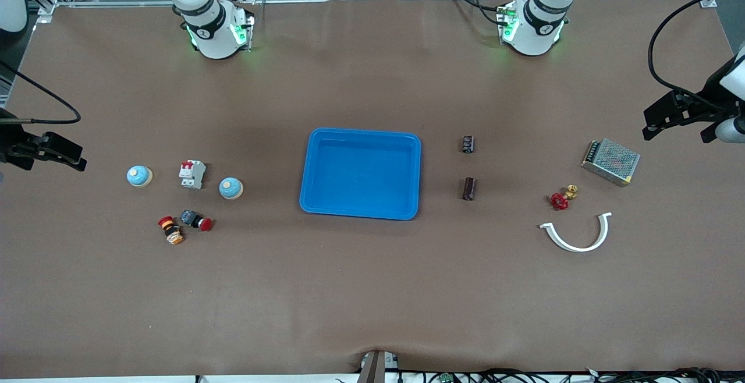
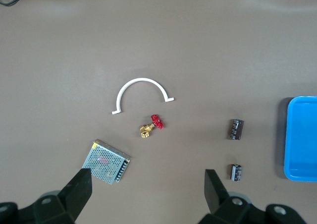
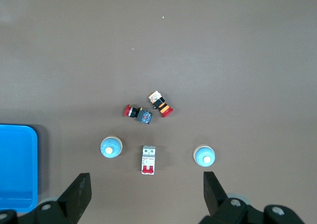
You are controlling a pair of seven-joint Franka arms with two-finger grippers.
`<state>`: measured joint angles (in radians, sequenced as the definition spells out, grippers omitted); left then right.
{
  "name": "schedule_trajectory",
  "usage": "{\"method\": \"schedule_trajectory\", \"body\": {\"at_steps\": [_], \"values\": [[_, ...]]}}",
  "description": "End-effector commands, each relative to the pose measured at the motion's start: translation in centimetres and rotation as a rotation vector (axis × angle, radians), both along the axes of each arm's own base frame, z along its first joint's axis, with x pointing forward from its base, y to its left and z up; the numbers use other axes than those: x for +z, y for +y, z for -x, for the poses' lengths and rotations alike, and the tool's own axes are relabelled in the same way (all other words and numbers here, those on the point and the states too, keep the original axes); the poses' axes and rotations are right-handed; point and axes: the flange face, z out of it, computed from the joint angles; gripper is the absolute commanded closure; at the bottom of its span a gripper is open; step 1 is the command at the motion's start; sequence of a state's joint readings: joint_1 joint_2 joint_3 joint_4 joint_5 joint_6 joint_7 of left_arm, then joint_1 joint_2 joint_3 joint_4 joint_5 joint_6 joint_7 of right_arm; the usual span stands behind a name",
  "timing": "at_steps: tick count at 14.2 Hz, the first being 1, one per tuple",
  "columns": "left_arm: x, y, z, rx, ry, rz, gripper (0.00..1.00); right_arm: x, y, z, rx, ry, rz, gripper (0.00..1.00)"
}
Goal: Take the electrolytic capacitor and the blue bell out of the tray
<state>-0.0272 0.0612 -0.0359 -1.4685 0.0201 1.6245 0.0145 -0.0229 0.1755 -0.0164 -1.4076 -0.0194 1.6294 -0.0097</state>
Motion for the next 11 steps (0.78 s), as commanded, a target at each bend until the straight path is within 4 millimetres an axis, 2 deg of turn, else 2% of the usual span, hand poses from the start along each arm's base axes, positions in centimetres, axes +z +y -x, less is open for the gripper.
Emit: {"method": "schedule_trajectory", "body": {"at_steps": [1, 11], "values": [[0.44, 0.05, -0.40, -0.006, -0.011, -0.020, 0.00, 0.08, -0.20, -0.03, -0.007, -0.003, -0.007, 0.00], [-0.31, 0.04, -0.20, -0.022, 0.036, -0.019, 0.00, 0.11, -0.66, 0.09, -0.015, 0.001, -0.007, 0.00]]}}
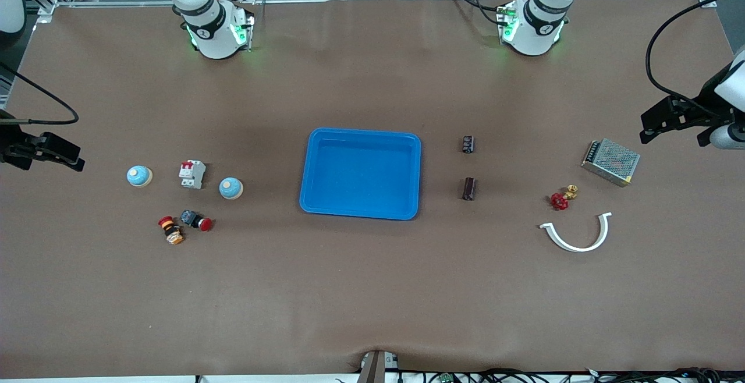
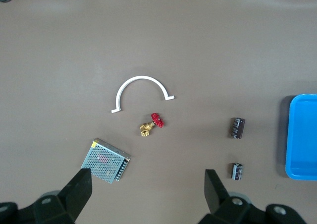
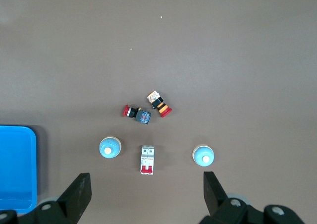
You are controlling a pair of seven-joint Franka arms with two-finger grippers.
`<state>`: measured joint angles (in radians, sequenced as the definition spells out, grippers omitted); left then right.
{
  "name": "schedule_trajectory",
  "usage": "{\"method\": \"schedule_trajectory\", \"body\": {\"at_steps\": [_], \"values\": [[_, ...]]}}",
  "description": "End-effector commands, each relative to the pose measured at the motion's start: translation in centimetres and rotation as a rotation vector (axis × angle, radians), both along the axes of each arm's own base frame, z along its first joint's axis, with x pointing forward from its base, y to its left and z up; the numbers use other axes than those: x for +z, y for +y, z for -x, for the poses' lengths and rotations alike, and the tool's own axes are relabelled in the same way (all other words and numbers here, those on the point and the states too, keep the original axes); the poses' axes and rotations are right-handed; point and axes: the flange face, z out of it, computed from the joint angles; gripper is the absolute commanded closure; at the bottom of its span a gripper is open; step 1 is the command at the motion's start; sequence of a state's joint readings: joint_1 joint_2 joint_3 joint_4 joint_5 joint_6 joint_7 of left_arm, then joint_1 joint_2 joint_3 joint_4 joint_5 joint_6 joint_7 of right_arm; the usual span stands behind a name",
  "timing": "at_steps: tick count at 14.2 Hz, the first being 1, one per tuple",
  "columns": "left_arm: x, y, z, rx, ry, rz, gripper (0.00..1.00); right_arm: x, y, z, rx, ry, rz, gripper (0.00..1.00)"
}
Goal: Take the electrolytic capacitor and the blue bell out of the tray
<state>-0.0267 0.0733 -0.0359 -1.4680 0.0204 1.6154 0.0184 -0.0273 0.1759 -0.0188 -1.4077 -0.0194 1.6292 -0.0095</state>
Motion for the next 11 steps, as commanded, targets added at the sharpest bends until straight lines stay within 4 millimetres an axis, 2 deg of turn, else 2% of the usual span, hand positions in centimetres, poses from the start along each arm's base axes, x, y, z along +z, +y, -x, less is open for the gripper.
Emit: {"method": "schedule_trajectory", "body": {"at_steps": [1, 11], "values": [[0.43, 0.03, 0.12, -0.025, 0.018, -0.020, 0.00, 0.14, -0.26, 0.08, -0.008, 0.001, -0.007, 0.00], [0.47, -0.07, 0.44, -0.031, 0.032, -0.026, 0.00, 0.29, -0.62, 0.16, -0.011, -0.001, -0.006, 0.00]]}}
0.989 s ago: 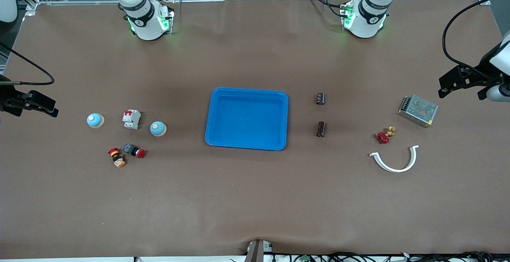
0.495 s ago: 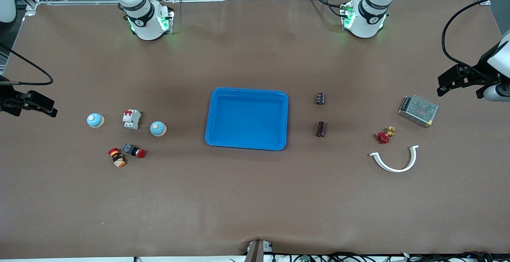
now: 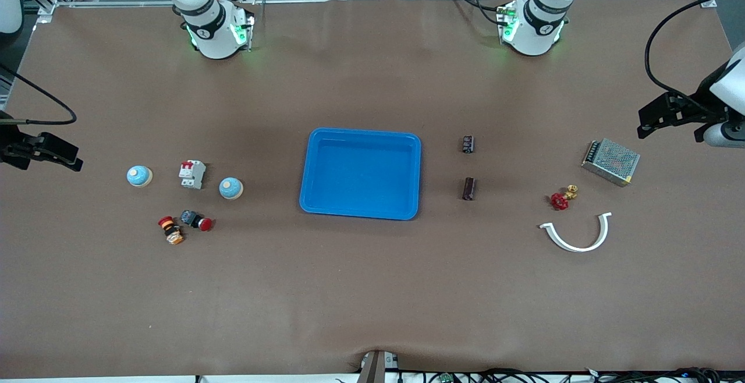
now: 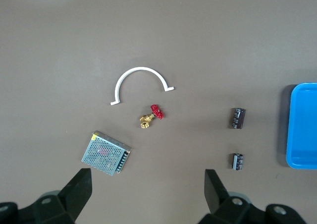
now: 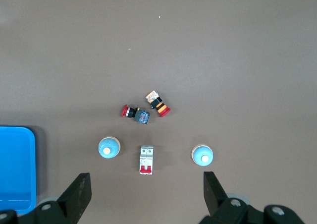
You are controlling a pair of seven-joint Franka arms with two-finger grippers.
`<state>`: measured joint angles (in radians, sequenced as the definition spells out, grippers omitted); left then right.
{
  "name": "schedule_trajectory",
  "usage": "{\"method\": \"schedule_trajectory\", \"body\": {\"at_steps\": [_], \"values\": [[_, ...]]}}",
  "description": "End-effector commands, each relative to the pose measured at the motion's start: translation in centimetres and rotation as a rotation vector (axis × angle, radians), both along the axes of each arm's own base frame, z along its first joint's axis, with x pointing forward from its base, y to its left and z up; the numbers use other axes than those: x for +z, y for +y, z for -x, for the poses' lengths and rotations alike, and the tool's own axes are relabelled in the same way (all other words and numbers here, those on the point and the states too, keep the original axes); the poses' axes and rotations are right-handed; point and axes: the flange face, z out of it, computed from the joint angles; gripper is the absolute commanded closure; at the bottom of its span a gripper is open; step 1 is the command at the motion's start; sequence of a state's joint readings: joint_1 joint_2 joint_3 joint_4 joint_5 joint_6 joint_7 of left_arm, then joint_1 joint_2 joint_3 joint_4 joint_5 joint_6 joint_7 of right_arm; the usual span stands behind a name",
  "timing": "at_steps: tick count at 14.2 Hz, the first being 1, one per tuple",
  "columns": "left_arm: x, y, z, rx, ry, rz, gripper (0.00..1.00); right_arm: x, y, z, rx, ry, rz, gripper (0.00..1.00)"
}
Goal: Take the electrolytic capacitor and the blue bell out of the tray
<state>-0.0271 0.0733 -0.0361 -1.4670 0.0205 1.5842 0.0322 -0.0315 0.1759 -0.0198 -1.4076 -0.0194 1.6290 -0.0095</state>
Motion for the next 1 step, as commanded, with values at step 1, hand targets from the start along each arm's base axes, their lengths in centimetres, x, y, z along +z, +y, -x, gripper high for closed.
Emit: {"method": "schedule_trajectory", "body": {"at_steps": [1], "values": [[0.78, -0.08, 0.12, -0.020, 0.000, -0.021, 0.00, 0.28, -0.39, 0.16, -0.008, 0.001, -0.006, 0.00]]}}
